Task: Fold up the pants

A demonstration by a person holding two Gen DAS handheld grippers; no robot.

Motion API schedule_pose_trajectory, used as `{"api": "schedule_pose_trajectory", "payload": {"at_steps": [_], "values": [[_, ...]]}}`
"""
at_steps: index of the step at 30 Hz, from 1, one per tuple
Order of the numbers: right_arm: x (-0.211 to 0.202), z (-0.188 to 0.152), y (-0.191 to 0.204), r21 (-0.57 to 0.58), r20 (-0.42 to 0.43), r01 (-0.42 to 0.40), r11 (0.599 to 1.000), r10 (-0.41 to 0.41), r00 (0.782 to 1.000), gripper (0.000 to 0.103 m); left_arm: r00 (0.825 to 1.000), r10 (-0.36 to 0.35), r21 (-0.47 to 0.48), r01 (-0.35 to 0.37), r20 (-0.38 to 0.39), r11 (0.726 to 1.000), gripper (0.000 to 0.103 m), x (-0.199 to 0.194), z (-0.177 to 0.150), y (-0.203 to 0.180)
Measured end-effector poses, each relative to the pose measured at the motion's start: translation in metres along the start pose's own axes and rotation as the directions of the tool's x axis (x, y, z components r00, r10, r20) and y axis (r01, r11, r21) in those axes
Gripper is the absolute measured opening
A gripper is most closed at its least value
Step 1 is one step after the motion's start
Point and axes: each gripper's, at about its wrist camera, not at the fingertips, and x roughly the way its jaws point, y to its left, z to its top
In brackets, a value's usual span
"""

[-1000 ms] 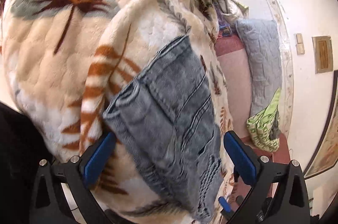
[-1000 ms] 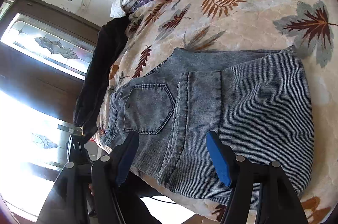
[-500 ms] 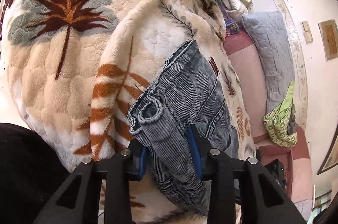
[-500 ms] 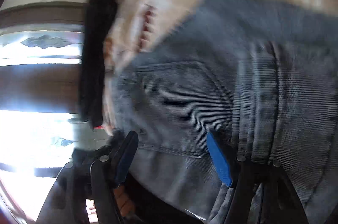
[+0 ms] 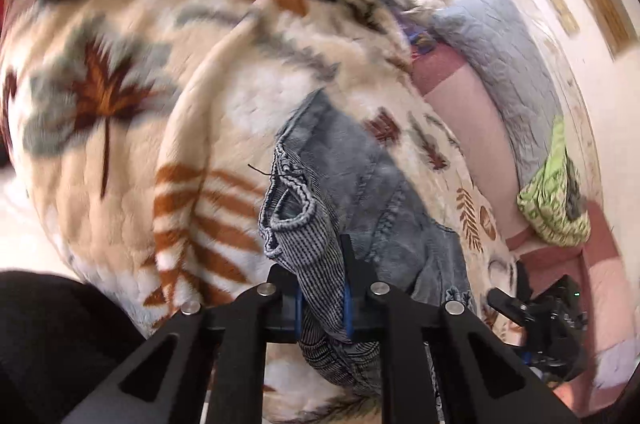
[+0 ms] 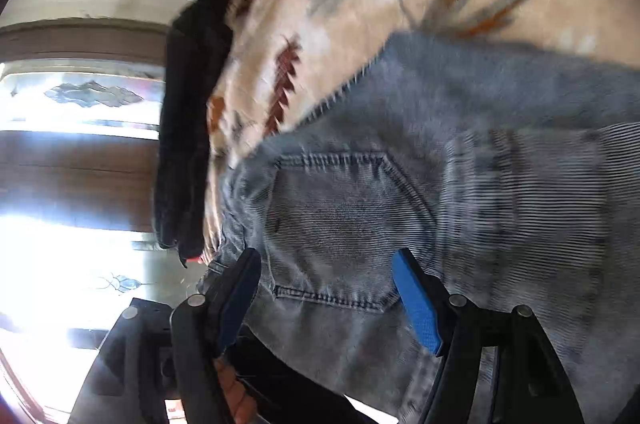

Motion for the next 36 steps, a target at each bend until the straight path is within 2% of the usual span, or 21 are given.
{"api": "schedule_pose_trajectory", "payload": {"at_steps": [4,7,8,10,13,15,16,17,19,20,21,22,23,24,26,28,30,32,34,35,36], "values": [[-0.054,-0.014,-0.026,0.03,0.102,-0.042,0.999,0.039,0.994,0.072,0.998,0.017,0.171,-0.028,0.068,0.985,0.012,-0.014,-0.001,-0.05],[-0.099,-0.022,-0.052,0.057,0.194,-0.067,0.996,0.054,0.98,0.072,0.993,0.007,0.331,-0.047,0.12,0.942,0.011,-0.024,-0.011,-0.097],[-0.112,-0.025,-0.06,0.067,0.218,-0.075,0.995,0.059,0.974,0.072,0.991,-0.002,0.393,-0.051,0.133,0.918,0.011,-0.027,-0.016,-0.116],[-0.142,-0.031,-0.083,0.1,0.292,-0.097,0.99,0.064,0.954,0.072,0.988,-0.026,0.508,-0.057,0.155,0.859,0.011,-0.031,-0.032,-0.151],[-0.179,-0.048,-0.119,0.151,0.38,-0.143,0.978,0.077,0.922,0.072,0.987,-0.074,0.674,-0.043,0.144,0.737,0.01,-0.03,-0.072,-0.206],[-0.199,-0.059,-0.137,0.174,0.422,-0.164,0.971,0.077,0.903,0.072,0.991,-0.092,0.777,-0.015,0.094,0.629,0.01,-0.022,-0.113,-0.24],[-0.209,-0.064,-0.147,0.186,0.444,-0.177,0.966,0.078,0.892,0.072,0.993,-0.095,0.799,0.002,0.07,0.601,0.01,-0.017,-0.127,-0.249],[-0.218,-0.07,-0.157,0.198,0.466,-0.187,0.962,0.076,0.882,0.072,0.996,-0.088,0.831,0.032,0.02,0.556,0.01,-0.007,-0.15,-0.26],[-0.225,-0.076,-0.171,0.218,0.492,-0.19,0.957,0.06,0.869,0.072,0.997,-0.027,0.877,0.073,-0.069,0.474,0.01,0.022,-0.187,-0.273],[-0.228,-0.08,-0.18,0.232,0.499,-0.193,0.953,0.054,0.865,0.072,0.99,0.039,0.892,0.107,-0.138,0.439,0.011,0.049,-0.21,-0.274],[-0.23,-0.083,-0.185,0.242,0.5,-0.197,0.95,0.051,0.864,0.072,0.972,0.139,0.904,0.119,-0.191,0.411,0.011,0.078,-0.23,-0.271],[-0.233,-0.087,-0.192,0.254,0.502,-0.203,0.946,0.05,0.863,0.072,0.961,0.2,0.916,0.101,-0.191,0.388,0.011,0.092,-0.24,-0.267],[-0.234,-0.091,-0.196,0.258,0.503,-0.206,0.944,0.05,0.863,0.072,0.975,0.178,0.936,0.065,-0.133,0.345,0.013,0.092,-0.251,-0.266],[-0.236,-0.094,-0.201,0.259,0.507,-0.205,0.944,0.048,0.861,0.072,0.98,0.148,0.939,0.074,-0.13,0.336,0.029,0.085,-0.252,-0.268],[-0.239,-0.098,-0.206,0.257,0.513,-0.193,0.947,0.036,0.858,0.072,0.964,0.122,0.913,0.174,-0.234,0.37,0.053,0.076,-0.245,-0.272],[-0.235,-0.097,-0.207,0.257,0.513,-0.201,0.945,0.043,0.857,0.072,0.955,0.073,0.877,0.232,-0.288,0.421,0.054,0.06,-0.229,-0.274],[-0.236,-0.097,-0.199,0.229,0.512,-0.197,0.953,0.054,0.857,0.072,0.957,0.019,0.846,0.246,-0.288,0.473,0.054,0.038,-0.212,-0.271],[-0.235,-0.097,-0.188,0.199,0.506,-0.183,0.963,0.059,0.86,0.072,0.957,-0.073,0.781,0.271,-0.28,0.563,0.055,0.012,-0.178,-0.262],[-0.23,-0.097,-0.175,0.165,0.481,-0.186,0.969,0.085,0.873,0.072,0.972,-0.124,0.734,0.231,-0.199,0.639,0.068,-0.005,-0.144,-0.25],[-0.225,-0.098,-0.168,0.156,0.46,-0.199,0.968,0.107,0.881,0.072,0.991,-0.097,0.72,0.133,-0.091,0.681,0.071,-0.013,-0.124,-0.238],[-0.221,-0.1,-0.164,0.15,0.443,-0.211,0.966,0.125,0.888,0.072,0.997,-0.067,0.715,0.068,-0.029,0.696,0.072,-0.014,-0.114,-0.229]]}}
